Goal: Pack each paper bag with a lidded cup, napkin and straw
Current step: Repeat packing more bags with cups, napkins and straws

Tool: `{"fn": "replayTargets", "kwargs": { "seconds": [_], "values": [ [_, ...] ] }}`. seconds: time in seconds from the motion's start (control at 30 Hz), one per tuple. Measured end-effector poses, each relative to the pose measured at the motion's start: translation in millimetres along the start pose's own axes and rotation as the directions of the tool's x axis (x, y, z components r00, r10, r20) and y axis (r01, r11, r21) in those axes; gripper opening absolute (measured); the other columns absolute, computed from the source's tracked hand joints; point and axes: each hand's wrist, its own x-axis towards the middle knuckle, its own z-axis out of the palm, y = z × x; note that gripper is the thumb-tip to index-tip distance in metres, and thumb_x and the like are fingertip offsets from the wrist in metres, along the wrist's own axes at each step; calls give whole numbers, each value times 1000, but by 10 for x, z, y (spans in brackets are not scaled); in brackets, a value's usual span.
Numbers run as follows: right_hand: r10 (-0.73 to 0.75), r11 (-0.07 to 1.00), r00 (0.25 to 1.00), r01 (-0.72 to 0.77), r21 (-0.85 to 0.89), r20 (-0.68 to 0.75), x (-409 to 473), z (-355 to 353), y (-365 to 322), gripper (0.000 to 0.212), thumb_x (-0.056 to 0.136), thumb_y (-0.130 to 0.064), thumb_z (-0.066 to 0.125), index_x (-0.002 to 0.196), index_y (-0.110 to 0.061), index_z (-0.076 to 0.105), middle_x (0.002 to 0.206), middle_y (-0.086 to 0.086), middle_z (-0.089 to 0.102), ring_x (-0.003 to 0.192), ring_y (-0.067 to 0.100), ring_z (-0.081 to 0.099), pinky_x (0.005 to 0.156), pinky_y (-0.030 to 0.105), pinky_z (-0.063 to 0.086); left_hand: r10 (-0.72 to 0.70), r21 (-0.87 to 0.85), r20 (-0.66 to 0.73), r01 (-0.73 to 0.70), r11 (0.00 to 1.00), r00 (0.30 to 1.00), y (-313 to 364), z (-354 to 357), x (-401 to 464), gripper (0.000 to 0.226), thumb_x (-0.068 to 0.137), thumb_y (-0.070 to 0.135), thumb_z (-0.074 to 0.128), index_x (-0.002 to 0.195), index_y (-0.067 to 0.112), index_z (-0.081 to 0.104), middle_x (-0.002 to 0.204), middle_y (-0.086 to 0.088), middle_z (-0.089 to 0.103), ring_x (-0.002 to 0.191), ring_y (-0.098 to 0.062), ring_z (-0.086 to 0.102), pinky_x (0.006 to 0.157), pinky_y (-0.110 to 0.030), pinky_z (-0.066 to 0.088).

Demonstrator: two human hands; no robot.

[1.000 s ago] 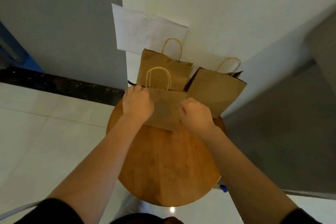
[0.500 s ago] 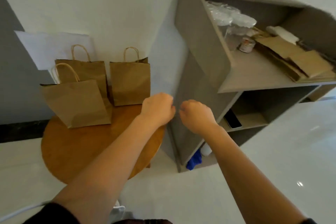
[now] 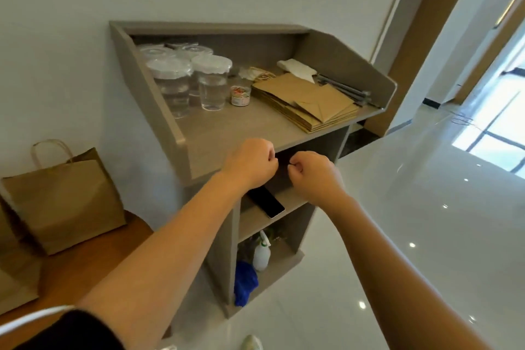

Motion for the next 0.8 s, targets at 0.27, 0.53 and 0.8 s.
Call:
{"fn": "replayTargets", "kwargs": {
  "seconds": [0.27, 0.53, 0.8],
  "values": [
    [173, 971, 980, -153, 184, -96, 1178, -218, 985, 15, 90, -26, 53, 98, -20, 65, 98, -1, 62, 90, 13, 58, 80, 28, 52, -43, -52, -69, 39, 998, 997, 377, 291, 1453, 30, 94, 27, 51, 122, 17, 56, 113, -2, 61, 101, -18, 57, 88, -37, 51],
    [280, 948, 955, -260, 184, -93, 2198, -309, 1556, 35, 94, -26, 46, 124, -10, 55, 128, 8, 46, 124, 26, 37, 100, 37, 37, -171, 1, -7, 171, 985, 985, 380, 527, 2446, 60, 94, 47, 46, 146, 24, 28, 147, -5, 33, 134, -28, 31, 105, -45, 33],
    [416, 867, 908, -410, 283, 45, 3005, -430, 1997, 69, 88, -46, 58, 141, -9, 32, 136, 11, 45, 124, 30, 45, 94, 39, 42, -266, 102, 73, 258, 961, 961, 332, 707, 2679, 53, 94, 47, 42, 140, 20, 36, 144, -5, 37, 135, -28, 27, 113, -49, 23]
  ]
}}
